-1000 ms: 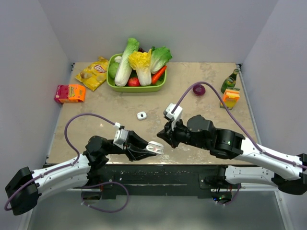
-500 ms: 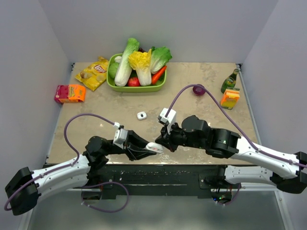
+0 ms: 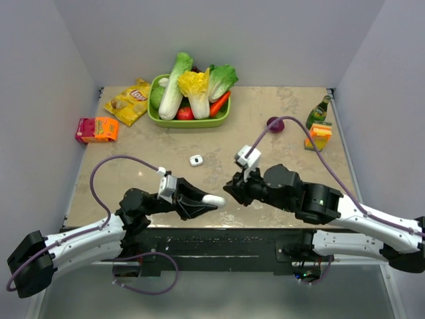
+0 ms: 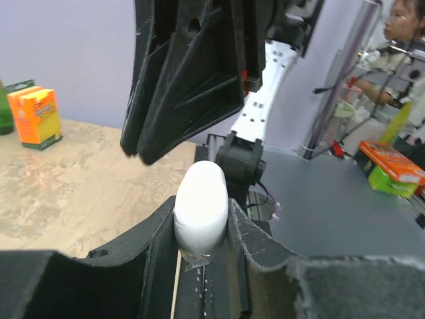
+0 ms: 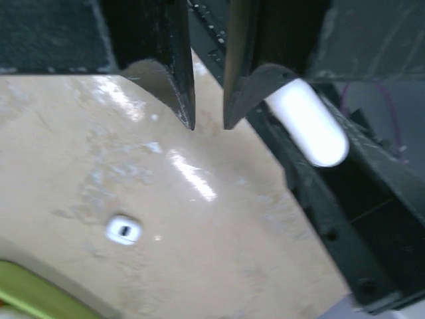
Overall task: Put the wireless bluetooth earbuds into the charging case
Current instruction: Close the charging case, then place the charging case at the center of the board.
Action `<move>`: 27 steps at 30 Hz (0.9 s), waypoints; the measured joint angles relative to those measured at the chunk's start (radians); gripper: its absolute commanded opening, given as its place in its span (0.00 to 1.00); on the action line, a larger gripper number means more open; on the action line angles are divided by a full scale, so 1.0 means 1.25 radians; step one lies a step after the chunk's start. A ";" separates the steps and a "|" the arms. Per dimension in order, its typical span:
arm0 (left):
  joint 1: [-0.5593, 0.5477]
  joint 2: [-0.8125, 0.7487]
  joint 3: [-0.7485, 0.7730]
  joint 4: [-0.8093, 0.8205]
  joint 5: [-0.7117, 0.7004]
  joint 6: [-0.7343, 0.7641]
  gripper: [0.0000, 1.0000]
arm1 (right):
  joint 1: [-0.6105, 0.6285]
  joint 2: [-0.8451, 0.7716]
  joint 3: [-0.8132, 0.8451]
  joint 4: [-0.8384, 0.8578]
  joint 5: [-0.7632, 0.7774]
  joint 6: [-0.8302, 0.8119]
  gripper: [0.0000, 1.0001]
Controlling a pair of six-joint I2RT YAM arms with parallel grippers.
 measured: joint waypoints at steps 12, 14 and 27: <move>0.002 0.297 0.000 -0.035 -0.372 -0.098 0.00 | -0.003 -0.026 -0.201 0.117 0.354 0.143 0.50; 0.006 0.383 0.033 -0.055 -0.417 -0.102 0.00 | -0.003 -0.009 -0.223 0.122 0.368 0.159 0.50; 0.138 0.695 0.216 -0.105 -0.470 -0.133 0.20 | -0.003 -0.051 -0.242 0.151 0.403 0.183 0.53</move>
